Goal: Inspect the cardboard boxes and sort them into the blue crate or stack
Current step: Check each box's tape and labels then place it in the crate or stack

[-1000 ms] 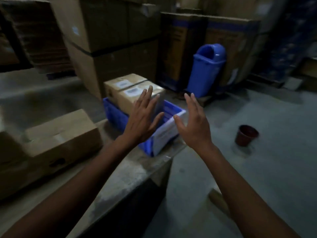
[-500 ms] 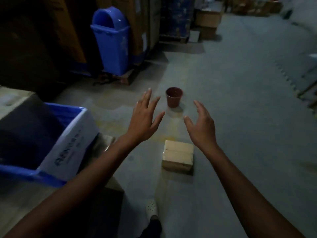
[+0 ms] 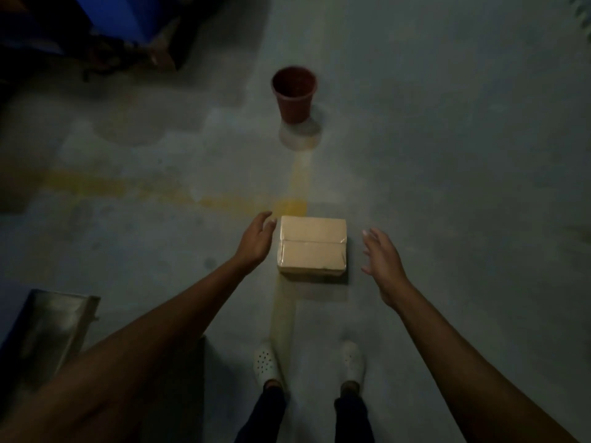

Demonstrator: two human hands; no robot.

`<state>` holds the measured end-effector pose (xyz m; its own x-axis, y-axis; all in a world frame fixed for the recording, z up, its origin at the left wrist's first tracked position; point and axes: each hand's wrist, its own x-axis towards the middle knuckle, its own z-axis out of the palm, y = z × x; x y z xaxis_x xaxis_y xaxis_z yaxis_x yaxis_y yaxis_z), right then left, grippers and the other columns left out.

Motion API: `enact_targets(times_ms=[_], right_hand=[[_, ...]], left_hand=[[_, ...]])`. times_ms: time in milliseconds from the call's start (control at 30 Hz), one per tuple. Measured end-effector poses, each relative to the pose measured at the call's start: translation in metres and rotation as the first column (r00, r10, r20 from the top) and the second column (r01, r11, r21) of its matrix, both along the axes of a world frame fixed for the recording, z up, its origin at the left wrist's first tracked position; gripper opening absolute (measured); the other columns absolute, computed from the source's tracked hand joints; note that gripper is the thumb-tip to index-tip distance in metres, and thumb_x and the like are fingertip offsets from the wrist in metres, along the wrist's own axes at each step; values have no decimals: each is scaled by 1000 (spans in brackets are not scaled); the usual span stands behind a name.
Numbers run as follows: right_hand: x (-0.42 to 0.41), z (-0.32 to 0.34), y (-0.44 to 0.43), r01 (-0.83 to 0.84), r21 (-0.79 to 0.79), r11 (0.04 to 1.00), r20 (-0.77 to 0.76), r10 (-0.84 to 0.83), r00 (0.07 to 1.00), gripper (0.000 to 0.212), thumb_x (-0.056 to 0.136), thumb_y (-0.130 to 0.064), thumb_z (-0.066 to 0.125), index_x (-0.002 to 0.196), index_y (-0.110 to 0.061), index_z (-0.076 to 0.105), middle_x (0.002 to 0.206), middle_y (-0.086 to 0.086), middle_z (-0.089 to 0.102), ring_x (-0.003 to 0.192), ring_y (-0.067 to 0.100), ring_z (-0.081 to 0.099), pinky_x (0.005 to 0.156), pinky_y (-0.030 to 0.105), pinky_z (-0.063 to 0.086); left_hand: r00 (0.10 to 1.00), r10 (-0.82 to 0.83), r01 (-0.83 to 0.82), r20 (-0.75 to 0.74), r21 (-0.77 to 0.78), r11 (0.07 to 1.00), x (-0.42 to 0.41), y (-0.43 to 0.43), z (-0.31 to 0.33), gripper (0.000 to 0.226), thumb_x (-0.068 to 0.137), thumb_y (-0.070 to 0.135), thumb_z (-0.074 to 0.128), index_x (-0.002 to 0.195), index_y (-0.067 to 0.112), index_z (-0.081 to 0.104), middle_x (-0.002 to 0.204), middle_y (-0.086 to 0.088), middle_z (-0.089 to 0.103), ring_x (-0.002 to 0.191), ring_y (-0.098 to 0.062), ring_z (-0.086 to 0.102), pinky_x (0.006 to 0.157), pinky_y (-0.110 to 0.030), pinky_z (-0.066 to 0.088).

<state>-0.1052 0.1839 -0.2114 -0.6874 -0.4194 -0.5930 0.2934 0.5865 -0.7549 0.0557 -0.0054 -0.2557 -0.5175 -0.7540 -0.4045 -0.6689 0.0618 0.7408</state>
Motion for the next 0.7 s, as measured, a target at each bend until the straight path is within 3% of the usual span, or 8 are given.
enact_targets(times_ms=[100, 167, 233, 333, 400, 567, 633, 700], right_hand=[[-35, -94, -19, -5, 12, 1000, 84, 4, 996, 15, 107, -29, 46, 119, -23, 51, 101, -11, 56, 88, 6, 55, 97, 43, 47], [-53, -160, -26, -24, 28, 999, 122, 20, 992, 16, 107, -29, 45, 121, -23, 52, 96, -14, 54, 83, 4, 53, 88, 39, 45], [-67, -230, -27, -51, 58, 997, 163, 42, 986, 22, 106, -34, 47, 123, -21, 53, 102, -11, 57, 92, 10, 55, 91, 39, 46], [-84, -331, -32, -125, 114, 986, 162, 106, 981, 68, 86, -61, 55, 136, -16, 56, 132, 1, 62, 119, 19, 57, 107, 50, 47], [-95, -394, -33, -154, 124, 980, 152, 135, 979, 86, 70, -72, 50, 139, -20, 56, 138, 3, 60, 124, 21, 57, 108, 53, 46], [-105, -484, -51, -183, 174, 968, 120, 164, 979, 71, 88, -61, 49, 146, -19, 49, 147, 6, 52, 132, 29, 50, 112, 49, 41], [-106, -509, -52, -182, 213, 960, 113, 160, 981, 58, 100, -43, 54, 149, -14, 44, 147, 5, 50, 133, 29, 49, 111, 37, 37], [-104, -532, -50, -192, 253, 948, 144, 160, 977, 53, 97, -30, 61, 146, -14, 48, 142, 5, 56, 124, 29, 56, 105, 36, 43]], left_hand=[[997, 74, -75, 20, 50, 996, -27, -16, -93, 47, 109, 35, 35, 149, 13, 40, 155, -11, 41, 139, -27, 41, 105, -29, 30], [993, 115, -118, 40, 69, 991, -42, -23, -162, 46, 109, 34, 35, 149, 12, 41, 153, -12, 42, 138, -28, 43, 105, -31, 32], [988, 138, -143, 63, 85, 986, -53, -28, -233, 45, 109, 33, 35, 148, 11, 42, 152, -12, 44, 136, -28, 44, 102, -28, 31], [981, 175, -181, 87, 65, 981, -66, -35, -328, 42, 108, 29, 38, 144, 9, 46, 148, -13, 49, 131, -25, 47, 96, -22, 30], [975, 198, -204, 103, 54, 977, -71, -40, -381, 43, 108, 29, 39, 145, 8, 45, 148, -14, 49, 129, -23, 48, 95, -23, 31], [962, 214, -225, 170, 51, 973, -78, -57, -474, 55, 107, 35, 41, 153, 6, 33, 157, -18, 37, 142, -34, 38, 116, -45, 33], [946, 242, -266, 217, 88, 960, -76, -63, -501, 59, 106, 38, 42, 152, 2, 31, 155, -22, 37, 139, -38, 41, 113, -48, 37], [921, 298, -348, 250, 190, 918, -73, -65, -520, 62, 99, 45, 45, 140, -1, 45, 143, -24, 50, 123, -40, 54, 101, -46, 48]])
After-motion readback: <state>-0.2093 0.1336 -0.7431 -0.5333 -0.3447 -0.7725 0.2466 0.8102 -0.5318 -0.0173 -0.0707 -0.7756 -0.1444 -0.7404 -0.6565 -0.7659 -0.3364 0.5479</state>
